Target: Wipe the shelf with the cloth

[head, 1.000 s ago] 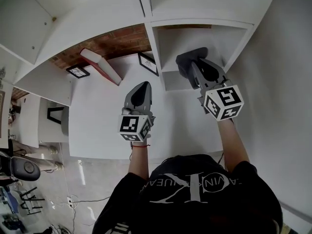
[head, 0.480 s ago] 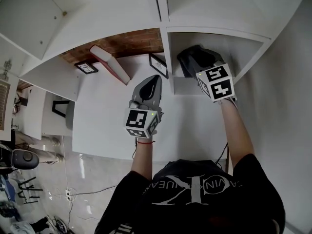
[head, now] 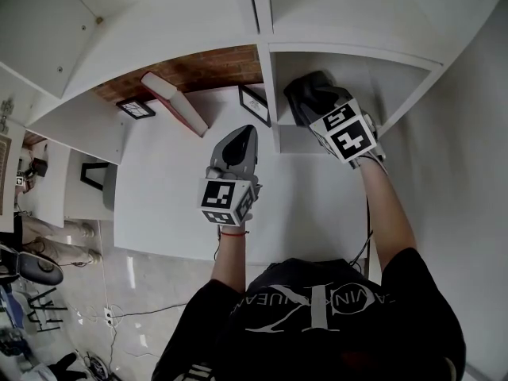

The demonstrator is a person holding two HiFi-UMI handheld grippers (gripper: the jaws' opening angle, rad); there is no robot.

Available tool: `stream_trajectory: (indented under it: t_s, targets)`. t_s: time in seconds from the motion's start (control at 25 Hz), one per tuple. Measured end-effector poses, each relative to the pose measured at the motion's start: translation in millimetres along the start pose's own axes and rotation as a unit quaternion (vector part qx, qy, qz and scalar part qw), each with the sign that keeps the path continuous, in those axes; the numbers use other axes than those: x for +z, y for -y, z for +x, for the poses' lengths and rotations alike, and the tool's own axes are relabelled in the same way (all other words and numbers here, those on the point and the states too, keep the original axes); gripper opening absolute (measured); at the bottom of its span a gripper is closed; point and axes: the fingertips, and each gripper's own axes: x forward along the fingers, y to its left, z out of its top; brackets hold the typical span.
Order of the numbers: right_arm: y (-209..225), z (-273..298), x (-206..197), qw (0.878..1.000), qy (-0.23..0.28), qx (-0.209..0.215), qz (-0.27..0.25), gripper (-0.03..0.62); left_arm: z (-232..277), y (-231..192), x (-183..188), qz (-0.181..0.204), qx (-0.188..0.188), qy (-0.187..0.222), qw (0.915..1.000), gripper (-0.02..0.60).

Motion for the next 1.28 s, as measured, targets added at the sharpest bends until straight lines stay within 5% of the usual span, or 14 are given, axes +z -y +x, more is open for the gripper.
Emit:
stream_trajectory:
  t_s: [0.64, 1.28]
  targets:
    - [-9, 30, 20, 0.993, -0.016, 0.005, -0.114, 0.061, 20, -20, 3, 0.006, 0.027, 0.016, 0.9995, -0.014]
    - [11, 58, 31, 0.993, -0.039, 0.009, -0.109, 0.054, 19, -29, 0, 0.004, 0.050, 0.008, 0.9987, -0.014]
